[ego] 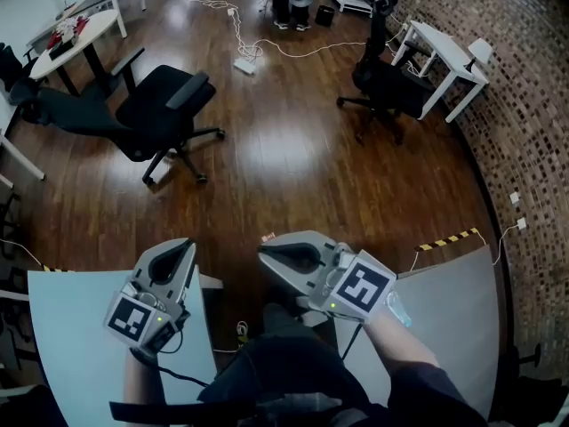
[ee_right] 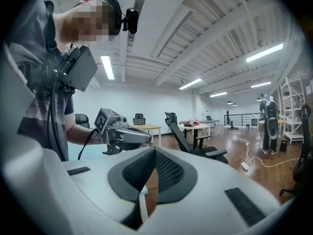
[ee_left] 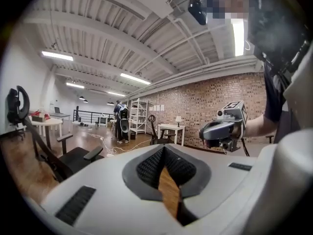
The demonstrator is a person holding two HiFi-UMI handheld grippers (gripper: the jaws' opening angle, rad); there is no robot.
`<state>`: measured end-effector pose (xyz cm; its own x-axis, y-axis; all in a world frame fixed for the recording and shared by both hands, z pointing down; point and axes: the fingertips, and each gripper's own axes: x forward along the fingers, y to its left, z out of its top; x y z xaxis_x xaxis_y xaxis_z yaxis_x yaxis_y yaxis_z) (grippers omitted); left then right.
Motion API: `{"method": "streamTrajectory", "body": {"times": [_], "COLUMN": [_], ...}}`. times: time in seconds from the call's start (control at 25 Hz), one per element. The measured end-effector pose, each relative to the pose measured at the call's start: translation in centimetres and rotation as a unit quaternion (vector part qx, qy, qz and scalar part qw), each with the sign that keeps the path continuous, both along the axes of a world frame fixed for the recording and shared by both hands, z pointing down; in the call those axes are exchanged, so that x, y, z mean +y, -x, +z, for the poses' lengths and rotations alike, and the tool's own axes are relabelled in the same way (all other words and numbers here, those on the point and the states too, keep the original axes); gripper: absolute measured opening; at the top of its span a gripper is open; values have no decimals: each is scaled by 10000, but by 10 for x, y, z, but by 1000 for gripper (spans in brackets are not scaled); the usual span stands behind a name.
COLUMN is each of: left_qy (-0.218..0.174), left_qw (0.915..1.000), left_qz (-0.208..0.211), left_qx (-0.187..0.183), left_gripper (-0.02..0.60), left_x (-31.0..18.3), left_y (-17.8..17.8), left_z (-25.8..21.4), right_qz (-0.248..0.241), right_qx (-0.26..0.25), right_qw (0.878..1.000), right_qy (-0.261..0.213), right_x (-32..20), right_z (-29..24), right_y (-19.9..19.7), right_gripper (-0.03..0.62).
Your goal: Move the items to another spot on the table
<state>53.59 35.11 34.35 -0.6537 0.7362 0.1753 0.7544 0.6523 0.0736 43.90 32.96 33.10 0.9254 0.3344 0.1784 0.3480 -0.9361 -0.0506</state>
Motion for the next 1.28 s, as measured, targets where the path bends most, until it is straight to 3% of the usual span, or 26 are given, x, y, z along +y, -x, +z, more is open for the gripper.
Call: {"method": "streamTrajectory", "body": {"times": [0.16,0.4,0.52,0.6,0.8,0.96,1.12,1.28], "left_qy": [-227,-215,-496,-477,-387,-364,-277,-262], "left_qw": [9996,9995,9986,9987,9991,9993,9971,9857], "left_qz": [-177,-89,-138,-140,-65,85,681,1605], "left_qx": [-41,190,84,134,130,12,-220,-442], "left_gripper": [10,9,9,9,10,9,9,9], "left_x": [49,108,136,151,183,214,252,281], "left_y": [-2,16,36,49,50,37,47,75], "left_z": [-2,-3,-2,-4,-12,-9,-13,-10], "right_qz": [152,287,409,425,413,523,964,1366], "right_qx": [350,680,744,777,995,873,667,326], "right_qw": [9990,9970,9963,9961,9937,9946,9930,9901], "right_qy": [-222,231,149,-4,-304,-200,-134,39], "right_x": [44,113,141,154,192,224,253,273], "right_z": [6,5,10,17,18,16,12,10], "right_y": [19,56,76,86,78,66,62,65], "right_gripper": [-3,-3,-3,-3,-5,-5,-5,-5]}}
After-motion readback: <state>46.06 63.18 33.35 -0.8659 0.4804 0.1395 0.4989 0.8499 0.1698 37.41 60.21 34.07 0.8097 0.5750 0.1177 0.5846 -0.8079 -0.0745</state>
